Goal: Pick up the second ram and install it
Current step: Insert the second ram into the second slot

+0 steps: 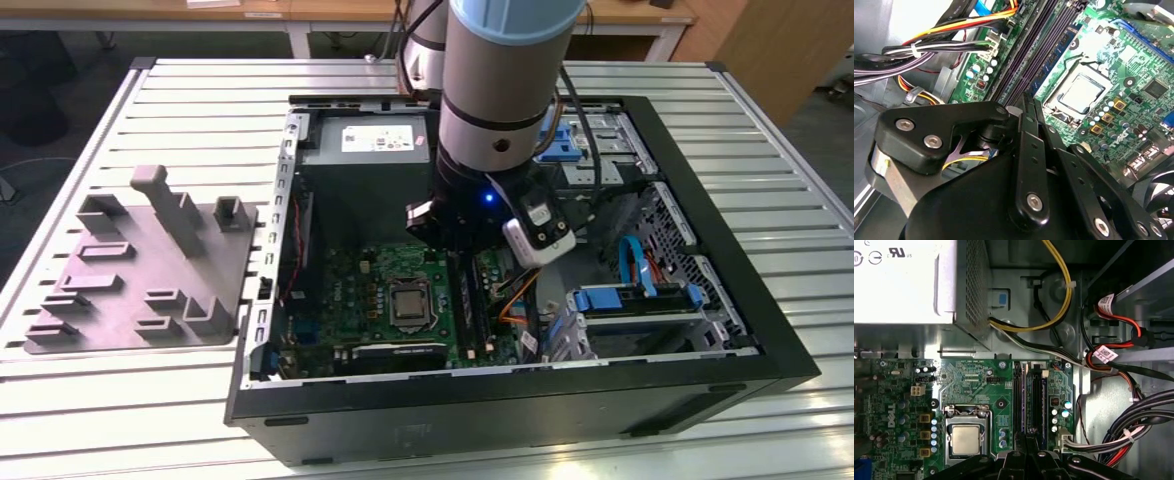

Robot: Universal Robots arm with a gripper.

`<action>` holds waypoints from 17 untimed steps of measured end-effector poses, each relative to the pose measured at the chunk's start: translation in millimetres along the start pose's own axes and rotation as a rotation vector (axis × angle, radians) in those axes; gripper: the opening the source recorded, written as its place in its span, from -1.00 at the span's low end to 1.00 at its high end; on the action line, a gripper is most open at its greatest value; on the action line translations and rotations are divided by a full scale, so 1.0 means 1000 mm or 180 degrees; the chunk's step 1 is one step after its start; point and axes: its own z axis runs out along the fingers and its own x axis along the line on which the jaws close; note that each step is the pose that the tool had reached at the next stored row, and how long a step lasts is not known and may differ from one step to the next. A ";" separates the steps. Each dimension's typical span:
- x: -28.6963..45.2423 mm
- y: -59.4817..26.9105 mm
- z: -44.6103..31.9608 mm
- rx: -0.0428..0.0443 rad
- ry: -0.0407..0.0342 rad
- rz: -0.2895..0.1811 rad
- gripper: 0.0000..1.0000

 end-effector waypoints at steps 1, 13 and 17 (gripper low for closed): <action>-0.0001 -0.0001 0.0006 0.0000 0.0000 -0.0001 -0.77; -0.0032 -0.0107 0.0052 -0.0002 0.0001 -0.0027 -0.77; -0.0031 -0.0120 0.0070 -0.0002 0.0002 -0.0027 -0.77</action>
